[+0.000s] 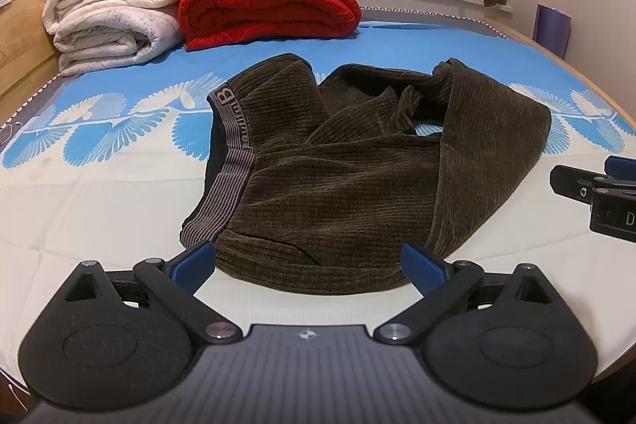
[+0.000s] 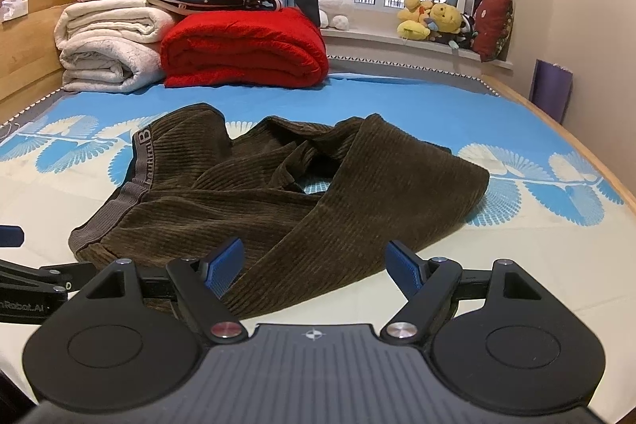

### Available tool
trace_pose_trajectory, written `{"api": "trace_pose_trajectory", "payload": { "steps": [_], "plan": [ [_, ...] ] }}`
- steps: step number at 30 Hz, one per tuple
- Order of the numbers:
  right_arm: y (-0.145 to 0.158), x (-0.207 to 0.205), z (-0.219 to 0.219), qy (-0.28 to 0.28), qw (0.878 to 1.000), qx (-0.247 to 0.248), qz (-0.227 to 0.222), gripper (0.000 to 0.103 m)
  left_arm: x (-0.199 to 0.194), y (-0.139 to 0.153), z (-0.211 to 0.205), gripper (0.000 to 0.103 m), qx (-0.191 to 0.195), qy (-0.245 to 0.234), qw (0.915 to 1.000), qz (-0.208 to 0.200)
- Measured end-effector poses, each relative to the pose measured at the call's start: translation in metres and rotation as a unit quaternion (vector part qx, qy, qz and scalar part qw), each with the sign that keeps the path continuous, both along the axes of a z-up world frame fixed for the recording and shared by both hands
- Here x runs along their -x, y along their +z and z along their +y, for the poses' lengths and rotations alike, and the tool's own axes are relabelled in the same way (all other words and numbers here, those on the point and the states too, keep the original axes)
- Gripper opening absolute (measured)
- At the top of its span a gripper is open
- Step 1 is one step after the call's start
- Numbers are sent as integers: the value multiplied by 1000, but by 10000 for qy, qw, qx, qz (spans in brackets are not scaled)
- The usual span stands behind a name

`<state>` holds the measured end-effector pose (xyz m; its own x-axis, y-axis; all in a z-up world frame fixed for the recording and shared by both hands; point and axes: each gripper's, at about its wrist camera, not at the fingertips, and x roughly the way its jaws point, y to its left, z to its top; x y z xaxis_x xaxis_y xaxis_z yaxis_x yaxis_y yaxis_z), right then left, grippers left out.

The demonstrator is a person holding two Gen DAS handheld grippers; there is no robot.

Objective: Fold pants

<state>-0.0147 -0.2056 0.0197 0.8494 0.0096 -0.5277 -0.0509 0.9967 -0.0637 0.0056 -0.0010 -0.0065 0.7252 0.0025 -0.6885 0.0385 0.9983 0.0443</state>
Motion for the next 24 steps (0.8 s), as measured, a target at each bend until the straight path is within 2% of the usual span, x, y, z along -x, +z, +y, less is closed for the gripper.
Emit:
{"api": "trace_pose_trajectory", "payload": {
  "steps": [8, 11, 12, 14, 24],
  "plan": [
    [-3, -4, -2, -120, 9997, 41, 213, 80, -1, -1, 1, 101, 77, 35, 9999, 141],
    [-4, -4, -2, -119, 9997, 30, 209, 80, -1, -1, 2, 101, 151, 47, 9997, 180],
    [-4, -5, -3, -101, 9998, -107, 124, 80, -1, 0, 2, 101, 218, 40, 9996, 154],
    [-5, -5, -2, -80, 9999, -2, 112, 80, -3, 0, 3, 101, 298, 30, 9995, 102],
    [-4, -6, 1, -90, 9997, -39, 238, 80, -5, 0, 3, 101, 220, 38, 9997, 103]
  ]
}}
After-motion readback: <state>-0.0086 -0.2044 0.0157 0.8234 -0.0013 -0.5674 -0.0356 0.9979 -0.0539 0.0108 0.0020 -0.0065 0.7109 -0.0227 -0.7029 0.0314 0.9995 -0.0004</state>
